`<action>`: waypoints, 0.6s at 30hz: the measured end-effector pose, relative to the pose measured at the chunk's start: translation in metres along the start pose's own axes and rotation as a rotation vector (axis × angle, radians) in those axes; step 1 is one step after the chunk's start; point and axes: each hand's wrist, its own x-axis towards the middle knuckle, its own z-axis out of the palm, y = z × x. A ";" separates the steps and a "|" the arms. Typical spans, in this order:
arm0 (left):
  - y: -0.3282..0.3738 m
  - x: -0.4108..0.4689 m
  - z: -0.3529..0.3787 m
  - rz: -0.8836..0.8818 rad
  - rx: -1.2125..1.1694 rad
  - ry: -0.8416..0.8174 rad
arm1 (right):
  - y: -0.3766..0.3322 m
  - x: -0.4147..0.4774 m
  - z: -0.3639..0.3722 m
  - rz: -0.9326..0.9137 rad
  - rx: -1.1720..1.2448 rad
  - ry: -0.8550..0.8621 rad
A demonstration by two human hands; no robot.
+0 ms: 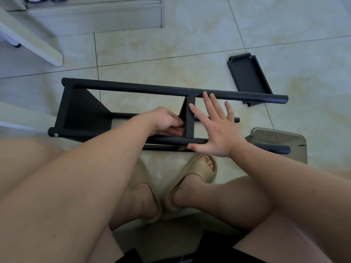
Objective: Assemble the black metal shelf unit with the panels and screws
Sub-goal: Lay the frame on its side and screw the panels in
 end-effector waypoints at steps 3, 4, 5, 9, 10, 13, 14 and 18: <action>-0.002 0.005 -0.002 0.001 0.002 -0.004 | 0.000 -0.001 -0.001 0.005 -0.009 -0.002; -0.002 0.006 -0.002 -0.005 0.017 -0.020 | 0.000 -0.001 -0.001 0.005 -0.007 0.002; -0.002 0.006 -0.002 -0.010 0.026 -0.037 | 0.000 -0.001 -0.001 0.005 -0.005 0.007; -0.002 0.008 0.002 0.020 0.151 -0.056 | 0.000 0.000 0.000 0.000 -0.011 0.012; -0.002 0.008 0.003 0.041 0.221 -0.045 | 0.001 0.000 0.000 -0.001 -0.009 0.017; 0.001 0.008 0.007 0.058 0.360 -0.020 | 0.002 0.001 0.002 -0.003 -0.001 0.029; 0.002 0.008 0.007 0.052 0.375 -0.024 | 0.002 0.001 0.002 -0.004 -0.003 0.030; 0.002 0.009 0.006 0.015 0.299 -0.075 | 0.003 0.001 0.002 -0.005 -0.012 0.030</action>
